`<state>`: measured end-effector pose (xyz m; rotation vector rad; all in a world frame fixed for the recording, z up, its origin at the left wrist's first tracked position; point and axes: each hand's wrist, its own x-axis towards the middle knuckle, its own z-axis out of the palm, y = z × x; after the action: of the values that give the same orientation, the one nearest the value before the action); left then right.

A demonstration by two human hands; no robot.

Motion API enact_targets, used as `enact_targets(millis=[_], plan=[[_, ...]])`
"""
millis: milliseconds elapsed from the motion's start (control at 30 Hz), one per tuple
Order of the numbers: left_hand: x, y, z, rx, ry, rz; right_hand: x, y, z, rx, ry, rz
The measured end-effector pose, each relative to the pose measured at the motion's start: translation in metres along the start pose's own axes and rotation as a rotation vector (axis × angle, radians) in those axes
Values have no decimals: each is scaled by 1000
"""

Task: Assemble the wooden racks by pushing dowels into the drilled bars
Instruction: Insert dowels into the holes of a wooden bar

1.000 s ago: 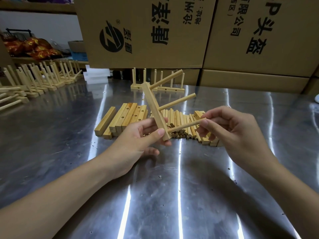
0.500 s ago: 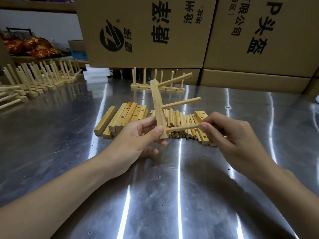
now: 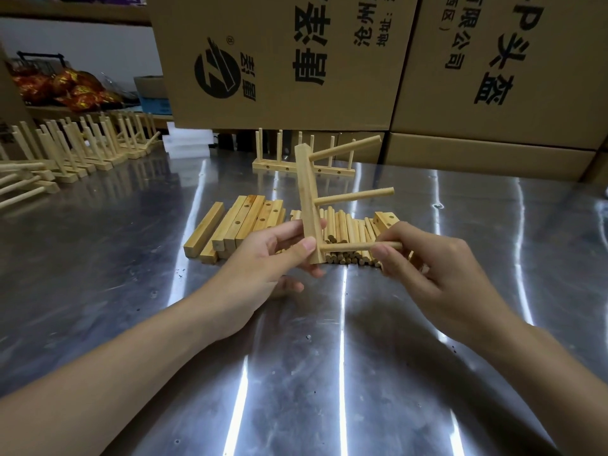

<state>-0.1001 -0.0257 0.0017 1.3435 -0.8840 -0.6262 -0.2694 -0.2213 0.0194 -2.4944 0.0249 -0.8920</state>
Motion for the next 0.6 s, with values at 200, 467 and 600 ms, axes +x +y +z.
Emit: enact_targets(millis=[200,467,600], plan=[[0,2,-1,23,7,-31,1,1,-1,-144,-20,-56],[-3,1,-2,52,-5,27,-3,1,14,63,-63,137],[-5,0,0,223,-7,198,-5,-5,23,619,-188,491]])
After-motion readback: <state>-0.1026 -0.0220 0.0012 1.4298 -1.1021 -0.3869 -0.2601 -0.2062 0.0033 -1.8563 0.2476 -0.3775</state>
